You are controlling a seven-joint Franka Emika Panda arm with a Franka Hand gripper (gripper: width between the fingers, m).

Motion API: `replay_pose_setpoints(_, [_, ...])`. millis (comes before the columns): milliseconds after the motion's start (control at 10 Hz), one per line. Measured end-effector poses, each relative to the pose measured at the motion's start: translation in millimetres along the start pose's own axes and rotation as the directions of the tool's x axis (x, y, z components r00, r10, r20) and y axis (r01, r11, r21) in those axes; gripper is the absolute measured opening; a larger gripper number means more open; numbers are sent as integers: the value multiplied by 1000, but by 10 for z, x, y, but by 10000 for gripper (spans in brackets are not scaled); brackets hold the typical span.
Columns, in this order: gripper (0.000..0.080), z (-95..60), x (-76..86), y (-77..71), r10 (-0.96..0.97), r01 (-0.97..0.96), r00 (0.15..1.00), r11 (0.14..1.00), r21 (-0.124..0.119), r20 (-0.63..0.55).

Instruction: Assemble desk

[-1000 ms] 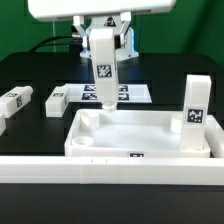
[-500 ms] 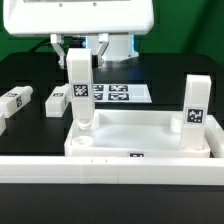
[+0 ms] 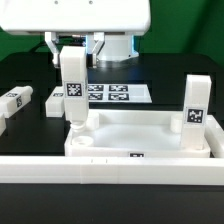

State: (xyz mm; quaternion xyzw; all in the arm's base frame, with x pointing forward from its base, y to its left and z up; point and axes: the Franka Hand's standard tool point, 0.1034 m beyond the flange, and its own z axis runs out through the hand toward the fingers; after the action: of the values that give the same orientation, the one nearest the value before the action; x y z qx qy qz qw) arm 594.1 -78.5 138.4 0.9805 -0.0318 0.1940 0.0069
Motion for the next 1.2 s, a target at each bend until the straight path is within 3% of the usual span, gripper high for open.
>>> replay_pose_setpoints(400, [290, 27, -32, 12, 0, 0, 1000, 1000, -1, 7])
replay_pose_setpoints(700, [291, 41, 134, -95, -13, 13, 1000, 1000, 10, -8])
replay_pose_setpoints(1200, [291, 115, 94, -82, -15, 15, 1000, 1000, 3, -8])
